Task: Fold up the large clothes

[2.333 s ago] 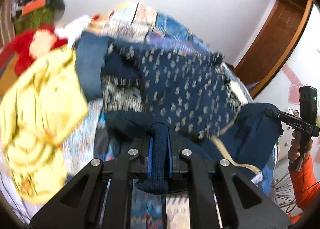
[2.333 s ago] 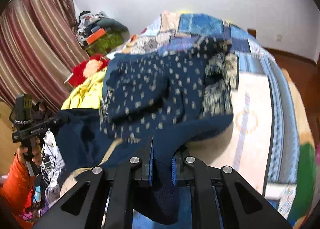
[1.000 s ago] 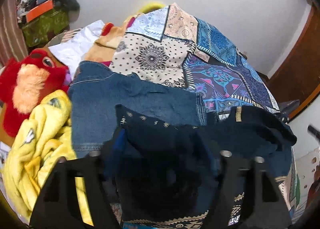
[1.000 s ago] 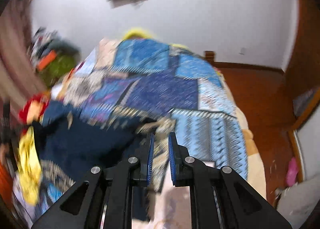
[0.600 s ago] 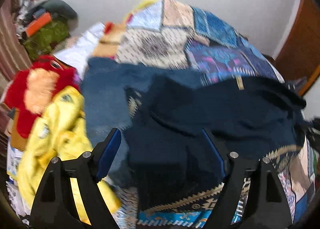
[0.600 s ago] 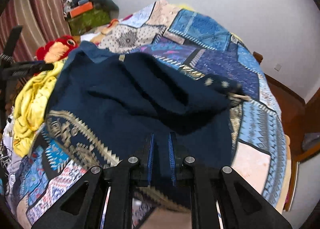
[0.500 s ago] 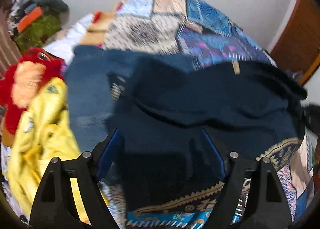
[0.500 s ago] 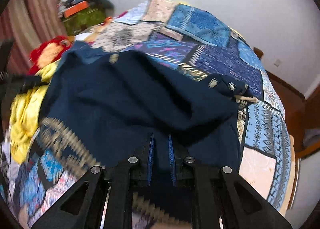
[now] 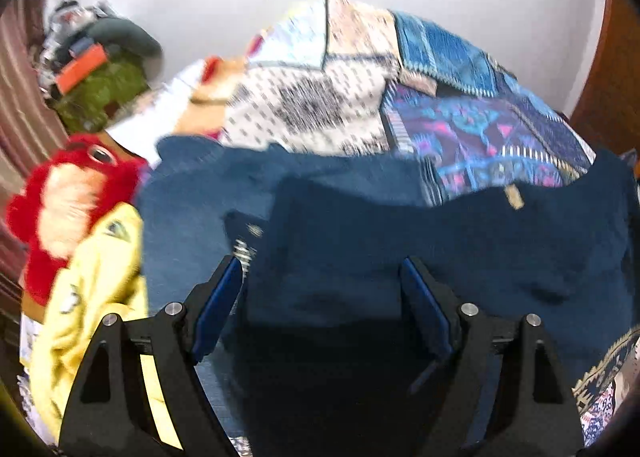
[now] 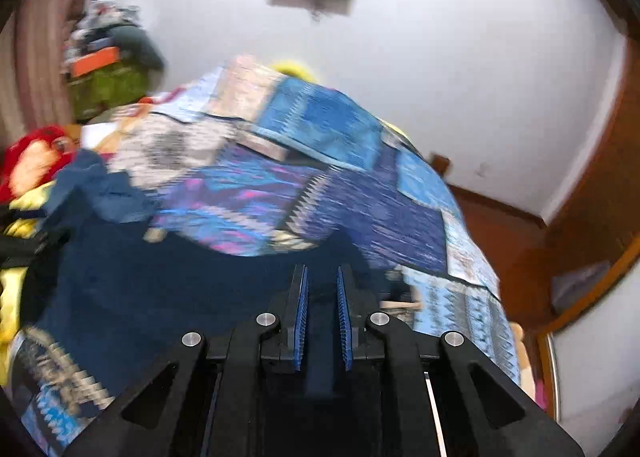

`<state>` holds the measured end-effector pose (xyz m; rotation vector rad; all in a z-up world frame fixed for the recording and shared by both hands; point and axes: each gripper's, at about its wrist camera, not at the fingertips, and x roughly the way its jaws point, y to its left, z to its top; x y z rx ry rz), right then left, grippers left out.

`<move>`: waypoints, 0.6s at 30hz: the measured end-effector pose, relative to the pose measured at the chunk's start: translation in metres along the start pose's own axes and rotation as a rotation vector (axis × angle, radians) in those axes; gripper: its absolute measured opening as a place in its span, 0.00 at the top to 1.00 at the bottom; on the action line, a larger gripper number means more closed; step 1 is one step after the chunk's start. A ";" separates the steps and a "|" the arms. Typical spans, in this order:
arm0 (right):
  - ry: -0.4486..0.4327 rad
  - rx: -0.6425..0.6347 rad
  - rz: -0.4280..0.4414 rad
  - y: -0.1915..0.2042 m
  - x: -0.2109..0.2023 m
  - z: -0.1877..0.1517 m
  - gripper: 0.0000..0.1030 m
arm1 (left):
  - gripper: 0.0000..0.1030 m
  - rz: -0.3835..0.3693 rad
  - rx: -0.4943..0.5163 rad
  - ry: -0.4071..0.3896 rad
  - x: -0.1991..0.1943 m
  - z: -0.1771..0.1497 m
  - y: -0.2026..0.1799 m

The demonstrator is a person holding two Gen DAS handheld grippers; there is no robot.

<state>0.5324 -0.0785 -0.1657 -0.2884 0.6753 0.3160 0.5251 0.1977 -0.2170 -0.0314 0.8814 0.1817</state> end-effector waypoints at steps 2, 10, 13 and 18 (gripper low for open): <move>0.037 0.001 0.133 0.015 -0.007 -0.005 0.91 | 0.21 -0.032 -0.014 -0.012 -0.011 -0.001 0.001; 0.231 -0.033 0.273 0.065 0.019 -0.041 0.90 | 0.20 -0.206 0.101 0.014 -0.046 -0.040 -0.041; 0.251 -0.047 0.235 0.065 0.036 -0.057 0.90 | 0.20 -0.220 0.159 0.057 -0.036 -0.064 -0.064; 0.255 -0.065 0.213 0.057 0.035 -0.068 0.90 | 0.08 -0.190 0.128 0.022 -0.023 -0.086 -0.063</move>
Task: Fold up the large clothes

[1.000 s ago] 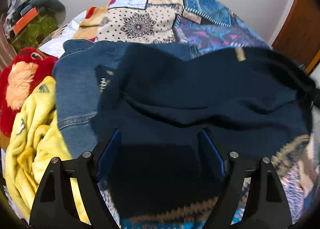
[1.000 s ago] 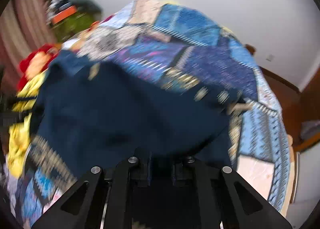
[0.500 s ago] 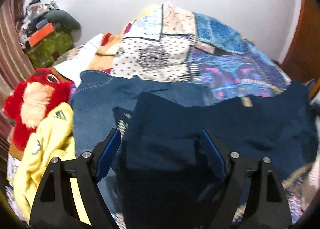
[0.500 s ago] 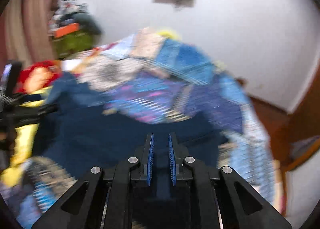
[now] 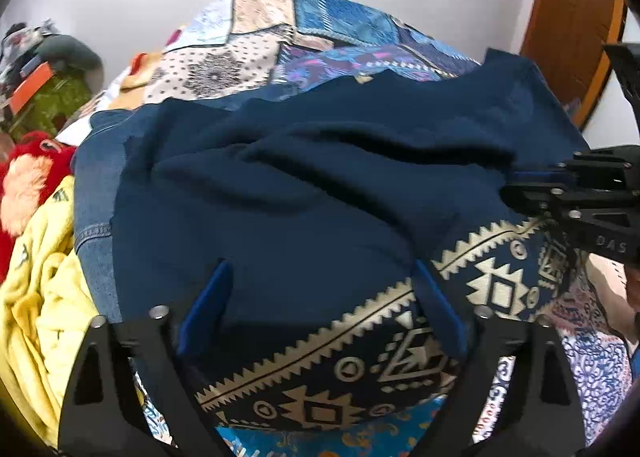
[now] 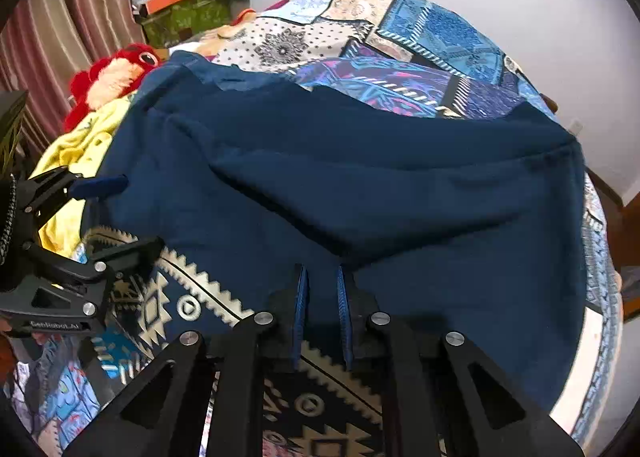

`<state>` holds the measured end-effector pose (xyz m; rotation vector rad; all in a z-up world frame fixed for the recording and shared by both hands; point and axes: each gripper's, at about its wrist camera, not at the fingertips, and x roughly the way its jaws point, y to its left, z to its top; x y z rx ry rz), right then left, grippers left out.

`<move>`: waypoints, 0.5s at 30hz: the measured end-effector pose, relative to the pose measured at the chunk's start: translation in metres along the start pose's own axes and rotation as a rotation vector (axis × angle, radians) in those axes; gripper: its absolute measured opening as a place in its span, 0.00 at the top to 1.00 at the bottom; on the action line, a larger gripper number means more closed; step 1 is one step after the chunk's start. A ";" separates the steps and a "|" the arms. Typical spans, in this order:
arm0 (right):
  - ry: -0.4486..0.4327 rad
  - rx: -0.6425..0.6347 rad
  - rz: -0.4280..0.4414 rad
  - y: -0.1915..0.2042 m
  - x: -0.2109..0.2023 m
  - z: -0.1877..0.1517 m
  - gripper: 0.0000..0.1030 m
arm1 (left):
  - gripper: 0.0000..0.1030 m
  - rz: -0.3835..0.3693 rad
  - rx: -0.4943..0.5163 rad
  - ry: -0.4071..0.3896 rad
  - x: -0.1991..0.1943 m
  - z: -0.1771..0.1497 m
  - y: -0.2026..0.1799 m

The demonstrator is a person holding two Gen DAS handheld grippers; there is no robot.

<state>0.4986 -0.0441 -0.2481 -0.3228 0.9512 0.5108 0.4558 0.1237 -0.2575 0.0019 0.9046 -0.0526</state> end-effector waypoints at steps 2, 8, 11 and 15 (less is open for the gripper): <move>0.001 -0.023 -0.039 0.001 -0.003 -0.005 0.89 | 0.08 -0.008 -0.012 -0.003 -0.001 -0.003 0.004; -0.002 -0.065 -0.186 -0.003 -0.010 -0.026 0.89 | 0.08 0.064 0.036 -0.007 -0.010 -0.028 0.009; 0.000 -0.056 -0.198 -0.010 -0.015 -0.034 0.89 | 0.08 0.072 -0.012 0.024 -0.010 -0.043 0.022; 0.005 -0.046 -0.250 -0.017 -0.022 -0.043 0.89 | 0.08 0.057 -0.114 0.033 -0.022 -0.062 0.043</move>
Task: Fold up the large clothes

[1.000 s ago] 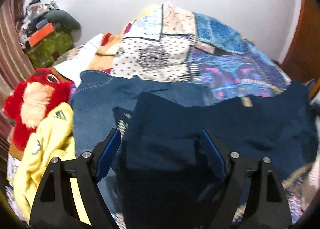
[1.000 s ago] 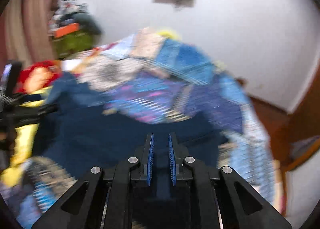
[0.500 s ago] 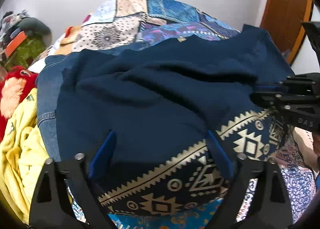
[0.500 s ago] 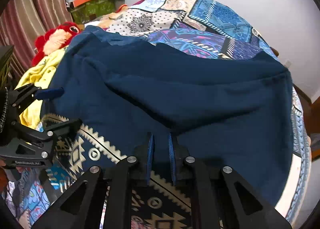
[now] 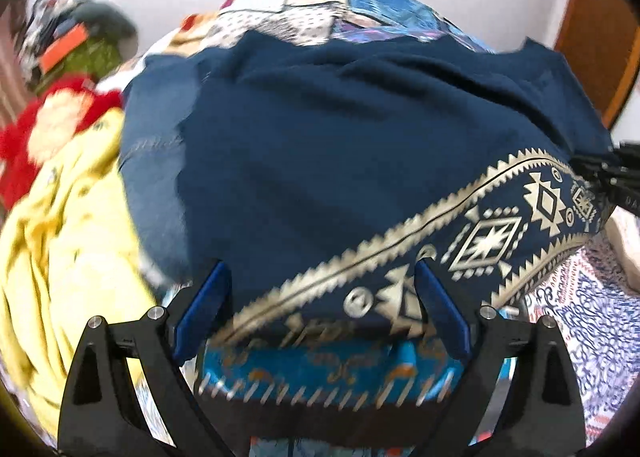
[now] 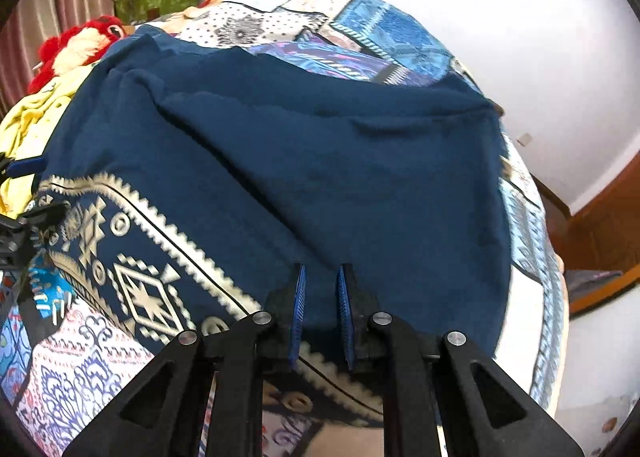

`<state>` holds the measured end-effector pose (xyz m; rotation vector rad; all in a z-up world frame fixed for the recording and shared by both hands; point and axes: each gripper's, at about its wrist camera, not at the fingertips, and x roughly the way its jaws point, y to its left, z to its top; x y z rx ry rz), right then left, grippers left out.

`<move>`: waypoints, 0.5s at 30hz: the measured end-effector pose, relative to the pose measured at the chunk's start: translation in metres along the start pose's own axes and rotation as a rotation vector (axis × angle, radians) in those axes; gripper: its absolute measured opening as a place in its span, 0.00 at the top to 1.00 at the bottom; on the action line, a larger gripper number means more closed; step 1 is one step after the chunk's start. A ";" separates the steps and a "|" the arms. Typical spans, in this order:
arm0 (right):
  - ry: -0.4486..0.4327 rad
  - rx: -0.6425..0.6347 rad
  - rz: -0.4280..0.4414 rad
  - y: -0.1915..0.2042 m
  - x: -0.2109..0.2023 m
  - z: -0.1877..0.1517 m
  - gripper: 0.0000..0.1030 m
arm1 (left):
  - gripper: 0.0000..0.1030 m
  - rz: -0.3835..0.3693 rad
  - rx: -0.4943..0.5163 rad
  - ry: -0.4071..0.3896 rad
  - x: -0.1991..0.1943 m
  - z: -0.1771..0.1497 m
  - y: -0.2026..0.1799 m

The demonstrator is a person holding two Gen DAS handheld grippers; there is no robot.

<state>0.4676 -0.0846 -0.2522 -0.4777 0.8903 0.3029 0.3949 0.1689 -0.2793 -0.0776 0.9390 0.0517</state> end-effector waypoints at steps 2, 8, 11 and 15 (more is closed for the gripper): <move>0.014 -0.007 -0.055 -0.007 -0.001 -0.009 0.89 | 0.08 -0.003 -0.039 0.010 -0.006 -0.009 0.009; 0.094 0.094 -0.069 -0.048 0.002 -0.039 0.89 | 0.08 0.154 -0.073 0.088 -0.014 -0.040 0.039; 0.118 0.159 -0.009 -0.067 -0.001 -0.050 0.89 | 0.08 0.143 -0.151 0.100 -0.028 -0.056 0.059; 0.148 0.174 -0.077 -0.077 -0.003 -0.058 0.71 | 0.08 0.045 -0.302 0.074 -0.051 -0.068 0.078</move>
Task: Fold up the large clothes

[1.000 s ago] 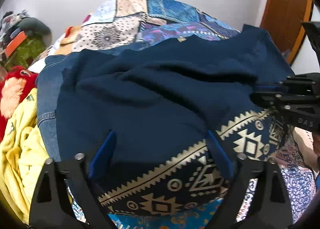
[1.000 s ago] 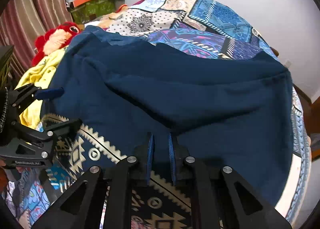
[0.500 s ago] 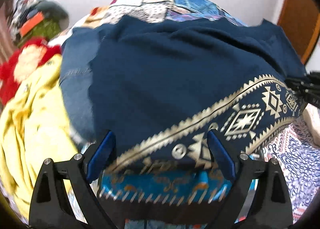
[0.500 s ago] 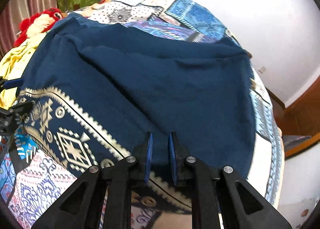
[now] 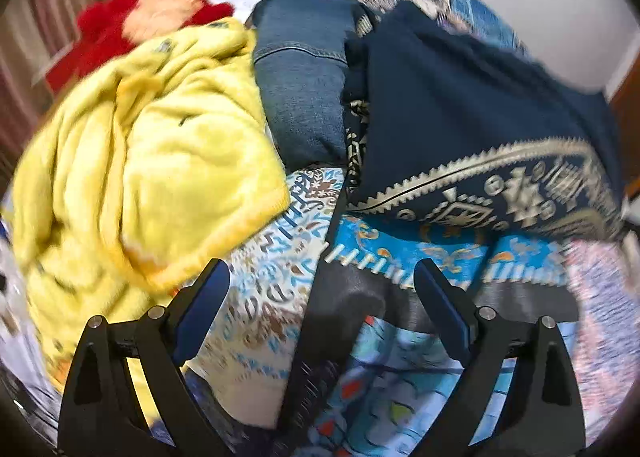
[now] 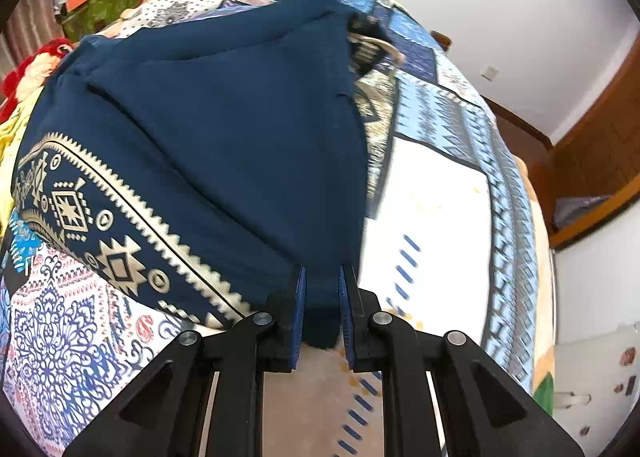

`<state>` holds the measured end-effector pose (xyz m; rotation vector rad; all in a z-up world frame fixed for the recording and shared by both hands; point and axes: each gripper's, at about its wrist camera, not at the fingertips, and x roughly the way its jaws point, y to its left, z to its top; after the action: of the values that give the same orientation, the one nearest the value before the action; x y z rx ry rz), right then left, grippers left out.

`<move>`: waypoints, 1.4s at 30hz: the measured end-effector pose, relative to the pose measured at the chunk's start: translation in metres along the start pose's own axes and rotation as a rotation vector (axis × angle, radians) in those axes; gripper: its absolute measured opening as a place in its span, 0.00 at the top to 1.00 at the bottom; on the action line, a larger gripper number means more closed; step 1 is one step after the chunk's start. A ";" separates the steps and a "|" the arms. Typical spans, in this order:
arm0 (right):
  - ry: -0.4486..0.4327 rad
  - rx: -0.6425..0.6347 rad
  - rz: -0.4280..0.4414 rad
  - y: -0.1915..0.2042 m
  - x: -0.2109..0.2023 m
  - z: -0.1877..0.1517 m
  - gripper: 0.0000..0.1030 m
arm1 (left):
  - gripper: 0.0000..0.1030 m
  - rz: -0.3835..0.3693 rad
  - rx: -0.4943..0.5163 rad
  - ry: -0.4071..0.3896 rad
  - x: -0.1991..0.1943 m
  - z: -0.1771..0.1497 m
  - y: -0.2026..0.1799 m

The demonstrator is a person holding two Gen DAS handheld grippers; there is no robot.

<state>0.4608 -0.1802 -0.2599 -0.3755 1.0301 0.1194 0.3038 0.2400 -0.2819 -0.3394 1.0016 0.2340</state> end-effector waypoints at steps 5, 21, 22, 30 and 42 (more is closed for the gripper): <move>-0.008 0.087 -0.022 -0.033 -0.003 -0.022 0.00 | 0.08 -0.222 -0.139 0.018 -0.007 0.000 0.001; -0.106 0.111 0.130 -0.028 -0.049 -0.009 0.00 | 0.08 -0.566 -0.363 0.064 0.078 0.034 -0.037; -0.114 0.102 0.141 -0.022 -0.050 -0.006 0.00 | 0.09 -0.568 -0.364 0.050 0.081 0.038 -0.038; -0.149 0.040 0.210 0.022 -0.052 0.024 0.00 | 0.58 -0.522 -0.347 -0.090 0.085 0.064 -0.043; -0.293 -0.051 0.273 0.081 -0.087 0.077 0.00 | 0.88 -0.384 -0.111 -0.372 -0.019 0.097 -0.076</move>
<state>0.4572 -0.0705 -0.1704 -0.2524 0.7843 0.4346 0.3955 0.2067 -0.2046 -0.5588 0.5431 0.0012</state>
